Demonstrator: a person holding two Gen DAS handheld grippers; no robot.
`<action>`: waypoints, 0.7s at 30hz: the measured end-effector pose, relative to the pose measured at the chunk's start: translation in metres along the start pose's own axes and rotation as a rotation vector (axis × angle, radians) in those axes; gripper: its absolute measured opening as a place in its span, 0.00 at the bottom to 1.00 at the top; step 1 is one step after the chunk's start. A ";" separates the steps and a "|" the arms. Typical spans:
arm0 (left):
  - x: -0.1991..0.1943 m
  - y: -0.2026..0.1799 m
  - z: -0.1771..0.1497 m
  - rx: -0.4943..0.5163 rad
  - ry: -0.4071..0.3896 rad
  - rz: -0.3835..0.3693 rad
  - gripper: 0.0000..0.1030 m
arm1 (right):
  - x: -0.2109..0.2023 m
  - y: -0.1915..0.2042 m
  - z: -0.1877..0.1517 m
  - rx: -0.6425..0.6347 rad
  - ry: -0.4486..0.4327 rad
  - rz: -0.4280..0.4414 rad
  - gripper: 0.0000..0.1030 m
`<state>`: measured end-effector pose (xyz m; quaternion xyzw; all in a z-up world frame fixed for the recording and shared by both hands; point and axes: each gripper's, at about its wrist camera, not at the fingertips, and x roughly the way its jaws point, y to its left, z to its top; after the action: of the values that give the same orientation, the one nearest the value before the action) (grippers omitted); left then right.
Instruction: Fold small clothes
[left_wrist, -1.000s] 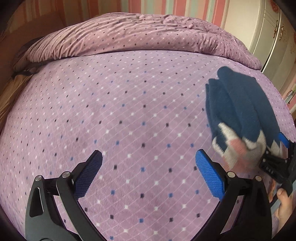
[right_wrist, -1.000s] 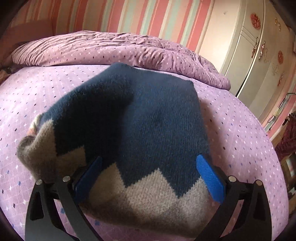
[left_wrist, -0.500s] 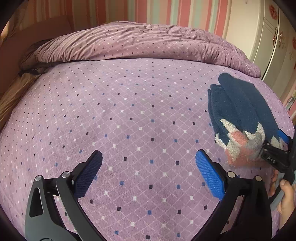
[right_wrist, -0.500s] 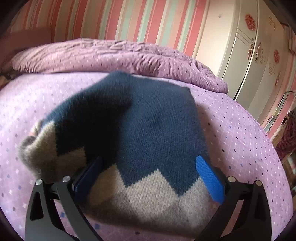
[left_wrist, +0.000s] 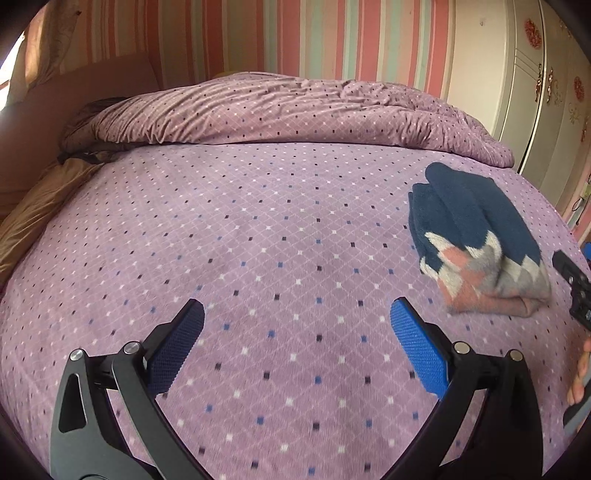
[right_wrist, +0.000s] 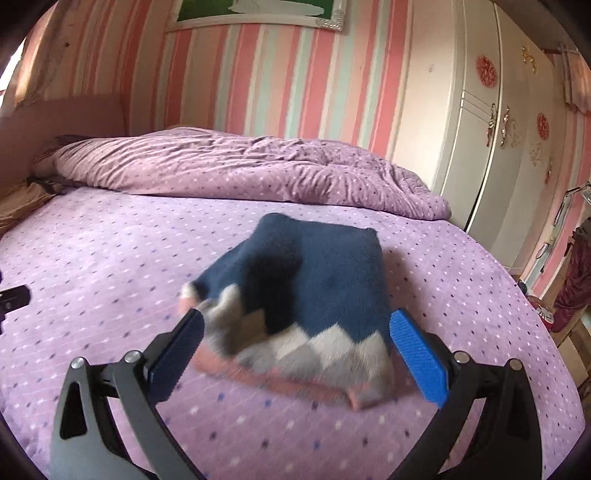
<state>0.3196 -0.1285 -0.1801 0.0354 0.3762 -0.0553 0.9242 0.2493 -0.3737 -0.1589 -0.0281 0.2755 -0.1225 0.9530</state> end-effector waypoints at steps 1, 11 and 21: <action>-0.007 0.002 -0.003 -0.005 0.000 0.001 0.97 | -0.010 0.003 -0.003 0.004 -0.001 0.005 0.98; -0.065 0.021 -0.045 0.018 0.007 0.059 0.97 | -0.088 0.020 -0.043 0.018 -0.031 0.038 0.98; -0.117 0.031 -0.096 -0.009 0.071 0.075 0.97 | -0.150 0.013 -0.069 0.022 0.010 0.017 0.98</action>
<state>0.1739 -0.0786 -0.1662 0.0473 0.4076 -0.0177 0.9118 0.0930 -0.3228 -0.1416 -0.0144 0.2793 -0.1175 0.9529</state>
